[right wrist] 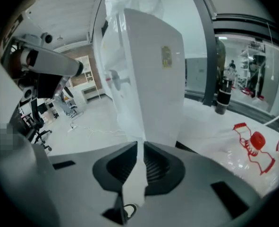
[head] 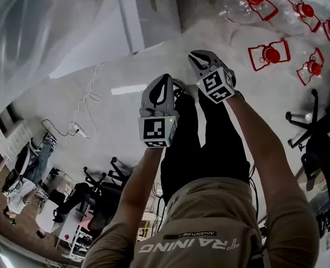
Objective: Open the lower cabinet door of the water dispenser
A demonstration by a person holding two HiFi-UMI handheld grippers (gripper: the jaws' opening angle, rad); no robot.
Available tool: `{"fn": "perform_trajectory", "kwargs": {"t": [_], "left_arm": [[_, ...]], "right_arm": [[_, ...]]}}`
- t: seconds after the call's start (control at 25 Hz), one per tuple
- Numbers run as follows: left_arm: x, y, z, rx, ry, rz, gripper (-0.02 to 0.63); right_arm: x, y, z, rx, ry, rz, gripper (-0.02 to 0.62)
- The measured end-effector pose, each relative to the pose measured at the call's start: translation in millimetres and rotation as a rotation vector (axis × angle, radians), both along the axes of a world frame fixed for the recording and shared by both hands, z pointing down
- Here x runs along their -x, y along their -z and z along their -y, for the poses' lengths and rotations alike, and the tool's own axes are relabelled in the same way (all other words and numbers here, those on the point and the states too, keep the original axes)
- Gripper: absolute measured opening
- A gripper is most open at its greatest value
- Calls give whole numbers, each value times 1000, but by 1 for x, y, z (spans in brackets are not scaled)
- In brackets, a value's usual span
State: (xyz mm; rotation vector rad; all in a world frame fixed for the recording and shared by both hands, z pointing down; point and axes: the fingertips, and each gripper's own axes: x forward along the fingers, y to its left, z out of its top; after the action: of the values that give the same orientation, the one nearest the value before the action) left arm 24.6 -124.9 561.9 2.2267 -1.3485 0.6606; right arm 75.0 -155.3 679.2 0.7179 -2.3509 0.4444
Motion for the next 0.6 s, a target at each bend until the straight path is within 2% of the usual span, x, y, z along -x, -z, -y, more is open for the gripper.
{"fn": "perform_trajectory", "kwargs": {"t": [0.24, 0.32, 0.4, 0.52, 0.6], "left_arm": [[-5, -66, 2, 59, -43, 30, -9], [-3, -81, 0, 74, -48, 33, -9], [3, -97, -3, 98, -34, 38, -9], [13, -118, -11, 128, -25, 48, -9], [17, -128, -17, 147, -25, 48, -9]], "right_arm": [[11, -92, 24, 46, -52, -45, 13], [19, -118, 28, 83, -67, -39, 108], [31, -137, 33, 108, -46, -25, 148], [48, -161, 39, 99, -1, -52, 188], [55, -173, 45, 94, -4, -64, 207]]}}
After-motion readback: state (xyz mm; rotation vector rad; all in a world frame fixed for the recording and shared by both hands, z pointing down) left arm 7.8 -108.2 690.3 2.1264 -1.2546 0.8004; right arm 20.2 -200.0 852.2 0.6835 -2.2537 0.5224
